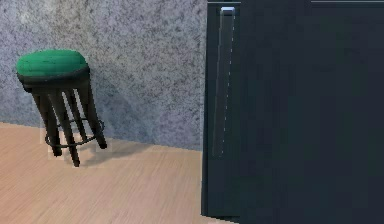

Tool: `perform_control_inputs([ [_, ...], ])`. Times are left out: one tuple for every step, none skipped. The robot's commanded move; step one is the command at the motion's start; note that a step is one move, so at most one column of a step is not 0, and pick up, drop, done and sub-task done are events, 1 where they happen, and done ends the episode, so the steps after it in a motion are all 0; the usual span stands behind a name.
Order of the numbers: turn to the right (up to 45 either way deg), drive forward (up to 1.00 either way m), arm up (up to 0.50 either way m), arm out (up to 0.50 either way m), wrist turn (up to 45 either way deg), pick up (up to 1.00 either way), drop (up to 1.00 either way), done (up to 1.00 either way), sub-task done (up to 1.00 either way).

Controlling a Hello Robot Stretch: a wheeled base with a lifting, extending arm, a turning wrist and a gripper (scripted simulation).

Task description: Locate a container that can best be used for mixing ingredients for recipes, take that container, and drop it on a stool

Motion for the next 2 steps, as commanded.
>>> perform_control_inputs([
  [0.0, 0.0, 0.0, 0.0, 0.0, 0.0, 1.0, 0.0, 0.0],
  [0.0, 0.0, 0.1, 0.0, 0.0, 0.0, 0.0, 0.0, 0.0],
])
